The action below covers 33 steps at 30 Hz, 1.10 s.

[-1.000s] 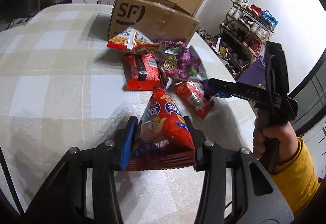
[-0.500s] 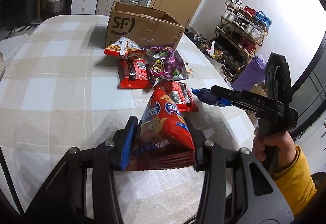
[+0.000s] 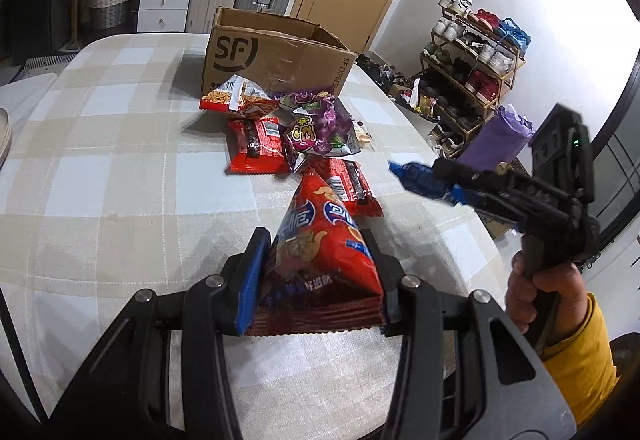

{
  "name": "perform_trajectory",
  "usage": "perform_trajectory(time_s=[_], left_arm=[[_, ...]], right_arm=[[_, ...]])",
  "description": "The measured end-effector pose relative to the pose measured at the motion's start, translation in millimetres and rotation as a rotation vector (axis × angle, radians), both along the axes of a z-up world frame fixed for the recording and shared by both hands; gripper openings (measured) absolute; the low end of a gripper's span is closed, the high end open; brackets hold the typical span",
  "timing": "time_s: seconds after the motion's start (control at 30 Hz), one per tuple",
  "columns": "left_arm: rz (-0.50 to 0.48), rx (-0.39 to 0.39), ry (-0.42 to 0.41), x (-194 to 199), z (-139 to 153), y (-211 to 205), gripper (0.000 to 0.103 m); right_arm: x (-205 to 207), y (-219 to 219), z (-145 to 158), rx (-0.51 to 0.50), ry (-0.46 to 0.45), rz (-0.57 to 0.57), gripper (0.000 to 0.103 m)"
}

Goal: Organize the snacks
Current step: 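Lift the red and blue packets toward the SF box with both grippers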

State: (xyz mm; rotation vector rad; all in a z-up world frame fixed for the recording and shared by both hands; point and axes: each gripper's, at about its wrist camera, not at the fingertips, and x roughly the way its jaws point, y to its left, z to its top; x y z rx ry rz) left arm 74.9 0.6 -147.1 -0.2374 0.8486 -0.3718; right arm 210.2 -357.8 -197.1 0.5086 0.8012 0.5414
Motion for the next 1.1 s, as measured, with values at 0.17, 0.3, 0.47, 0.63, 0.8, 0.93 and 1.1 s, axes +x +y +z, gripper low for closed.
perform_trajectory(time_s=[0.17,0.3,0.47,0.63,0.8,0.93,1.1], left_arm=[[0.012,0.01,-0.015,3,6,1,0.041],[0.014,0.019,-0.017,2,9,1,0.041],[0.014,0.022,-0.014,1,10,1,0.041],[0.013,0.02,-0.016,2,13,1,0.041],[0.017,0.017,-0.026,5,20,5,0.041],[0.027,0.012,-0.022,7,18,9,0.041],[0.027,0.02,-0.003,11,11,8,0.041]], right_arm=[[-4,12,21,0.022,-0.044,0.045,0.047],[-9,21,25,0.032,-0.049,0.074,0.047],[-10,23,22,0.046,-0.033,0.08,0.047],[-10,21,32,0.057,-0.05,0.083,0.047],[-6,22,40,0.054,-0.069,0.094,0.047],[-2,23,31,0.057,-0.04,0.091,0.047],[4,22,15,0.057,-0.006,0.089,0.047]])
